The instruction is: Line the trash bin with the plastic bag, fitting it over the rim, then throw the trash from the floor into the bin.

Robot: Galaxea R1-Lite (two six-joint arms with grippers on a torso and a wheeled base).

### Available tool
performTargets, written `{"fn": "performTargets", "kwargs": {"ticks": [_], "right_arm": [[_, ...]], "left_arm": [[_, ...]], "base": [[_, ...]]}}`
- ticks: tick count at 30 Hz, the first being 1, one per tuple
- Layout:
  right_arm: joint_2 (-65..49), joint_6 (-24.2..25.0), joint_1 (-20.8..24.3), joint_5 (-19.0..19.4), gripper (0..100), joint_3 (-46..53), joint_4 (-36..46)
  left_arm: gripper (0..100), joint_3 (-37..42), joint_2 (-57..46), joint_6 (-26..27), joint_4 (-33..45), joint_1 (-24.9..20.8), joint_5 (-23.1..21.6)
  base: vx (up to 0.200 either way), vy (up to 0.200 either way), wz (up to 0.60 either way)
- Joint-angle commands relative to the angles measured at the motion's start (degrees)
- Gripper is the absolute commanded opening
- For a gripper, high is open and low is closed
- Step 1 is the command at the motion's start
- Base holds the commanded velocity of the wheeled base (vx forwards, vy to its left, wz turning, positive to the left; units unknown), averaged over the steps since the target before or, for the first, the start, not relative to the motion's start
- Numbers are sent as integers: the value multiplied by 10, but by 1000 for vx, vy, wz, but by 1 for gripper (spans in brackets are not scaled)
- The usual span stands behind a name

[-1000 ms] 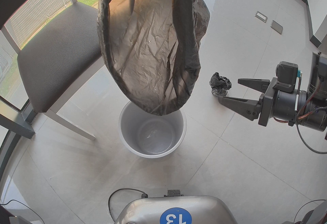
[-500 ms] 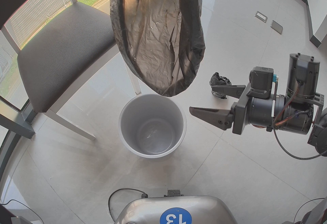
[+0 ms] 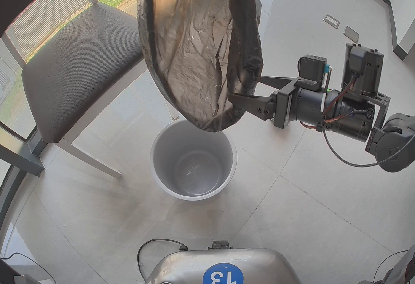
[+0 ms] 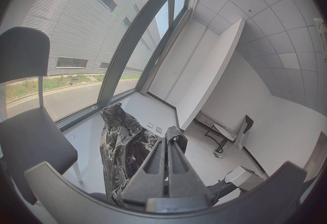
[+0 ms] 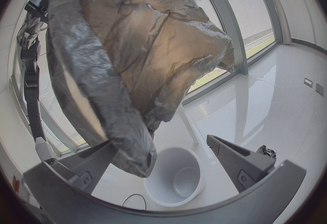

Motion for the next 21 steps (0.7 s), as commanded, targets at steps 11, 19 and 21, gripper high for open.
{"fn": "performTargets", "kwargs": {"ticks": [11,19,21], "right_arm": [[44,8,25,-2,100,-28,-7],[44,7,16,-5,100,-24,-21],[44,7,14,-5,100,-21,-29]], "left_arm": [[0,-2,1,-1,-3,-10,8],[0,-2,-1,-3,-3,-10,8],[0,-2,-1,-3,-3,-10,8]], "base": [[0,0,0],[0,0,0],[0,0,0]]}}
